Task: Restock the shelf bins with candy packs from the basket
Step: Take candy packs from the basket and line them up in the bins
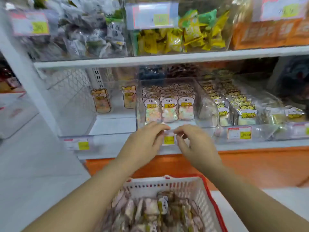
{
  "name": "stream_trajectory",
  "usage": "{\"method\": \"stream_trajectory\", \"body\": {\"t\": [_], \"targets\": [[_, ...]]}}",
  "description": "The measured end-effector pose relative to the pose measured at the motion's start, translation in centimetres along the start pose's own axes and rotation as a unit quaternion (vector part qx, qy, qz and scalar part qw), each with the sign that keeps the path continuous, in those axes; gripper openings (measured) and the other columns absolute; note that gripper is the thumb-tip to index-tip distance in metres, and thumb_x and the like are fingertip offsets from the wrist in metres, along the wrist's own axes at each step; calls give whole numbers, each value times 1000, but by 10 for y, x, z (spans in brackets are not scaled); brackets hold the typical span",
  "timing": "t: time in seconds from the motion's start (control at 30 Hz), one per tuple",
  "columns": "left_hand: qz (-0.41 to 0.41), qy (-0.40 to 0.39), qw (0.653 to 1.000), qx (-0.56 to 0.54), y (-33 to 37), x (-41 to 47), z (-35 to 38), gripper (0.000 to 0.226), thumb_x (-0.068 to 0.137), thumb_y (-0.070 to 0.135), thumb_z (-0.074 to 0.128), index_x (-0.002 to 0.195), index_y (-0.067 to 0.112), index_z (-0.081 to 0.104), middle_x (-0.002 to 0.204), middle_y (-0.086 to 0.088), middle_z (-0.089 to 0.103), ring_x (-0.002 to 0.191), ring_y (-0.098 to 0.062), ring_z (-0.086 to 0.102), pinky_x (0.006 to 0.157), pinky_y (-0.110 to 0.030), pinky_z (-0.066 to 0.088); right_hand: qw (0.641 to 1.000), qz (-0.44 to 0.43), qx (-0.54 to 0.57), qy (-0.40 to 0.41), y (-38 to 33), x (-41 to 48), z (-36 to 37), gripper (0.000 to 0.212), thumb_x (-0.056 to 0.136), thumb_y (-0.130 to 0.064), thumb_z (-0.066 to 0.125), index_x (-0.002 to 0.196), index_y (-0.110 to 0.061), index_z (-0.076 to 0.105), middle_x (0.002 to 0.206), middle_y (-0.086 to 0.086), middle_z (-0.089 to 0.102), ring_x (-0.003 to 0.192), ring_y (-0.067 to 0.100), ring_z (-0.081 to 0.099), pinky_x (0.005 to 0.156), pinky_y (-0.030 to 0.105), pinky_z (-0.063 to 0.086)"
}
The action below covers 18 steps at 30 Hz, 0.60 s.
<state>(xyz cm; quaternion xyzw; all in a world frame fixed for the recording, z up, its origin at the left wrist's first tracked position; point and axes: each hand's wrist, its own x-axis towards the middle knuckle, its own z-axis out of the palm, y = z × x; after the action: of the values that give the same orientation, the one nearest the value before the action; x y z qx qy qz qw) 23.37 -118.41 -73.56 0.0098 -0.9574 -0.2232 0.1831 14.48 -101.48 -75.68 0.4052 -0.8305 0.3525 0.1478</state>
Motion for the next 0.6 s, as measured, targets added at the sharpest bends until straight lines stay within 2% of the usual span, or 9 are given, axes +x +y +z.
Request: {"method": "stream_trajectory", "body": {"t": [0.1,0.17,0.23,0.33,0.4,0.47,0.5,0.6], "targets": [[-35,-37,998,-20,-12,-68,26,30,98,26,49,124,27,65,111,4,65,102,-19,63,85,-40,53,997,44,8,-70,-2,-57,32,15,91,-21,62,105,-24,67,92,-6,68,85,17,64,70,34,52],[-88,-90,992,-28,-27,-107,50,28,100,24,51,123,26,66,113,5,65,103,-18,63,87,-40,52,984,81,7,-158,2,-91,54,17,92,-22,60,106,-26,67,93,-6,70,86,18,65,69,31,49],[-131,-153,979,3,-45,-141,70,27,101,26,50,125,29,64,118,8,65,105,-15,62,88,-40,53,960,134,-15,-245,11,-121,71,20,94,-23,57,111,-24,67,98,-4,71,91,18,66,70,27,44],[-173,-251,950,63,-73,-180,92,27,101,29,47,125,31,60,123,7,63,106,-18,63,88,-40,53,907,187,-43,-374,34,-162,93,24,96,-27,56,118,-19,62,96,-1,70,87,19,65,70,29,47],[-183,-328,920,112,-88,-200,103,27,101,34,49,127,32,58,128,5,60,110,-20,62,96,-41,49,850,223,-48,-474,51,-182,105,37,95,-26,59,131,-18,57,106,1,67,92,19,62,73,27,44],[-192,-391,892,120,-97,-218,115,34,102,37,49,135,33,53,133,3,54,117,-23,56,102,-43,44,794,252,-73,-549,64,-197,113,47,91,-21,61,137,-16,52,122,6,64,106,23,60,80,26,45],[-193,-413,883,115,-101,-224,121,40,102,38,49,141,33,48,138,1,51,121,-24,54,103,-43,44,779,254,-90,-566,69,-202,116,51,90,-18,61,139,-14,50,128,10,62,112,26,59,85,27,47],[-183,-453,865,116,-99,-231,134,57,100,38,50,154,32,31,151,-3,42,137,-28,42,113,-47,35,775,242,-129,-570,78,-217,127,68,87,-17,63,150,-18,37,141,15,49,127,31,50,103,35,44]]}}
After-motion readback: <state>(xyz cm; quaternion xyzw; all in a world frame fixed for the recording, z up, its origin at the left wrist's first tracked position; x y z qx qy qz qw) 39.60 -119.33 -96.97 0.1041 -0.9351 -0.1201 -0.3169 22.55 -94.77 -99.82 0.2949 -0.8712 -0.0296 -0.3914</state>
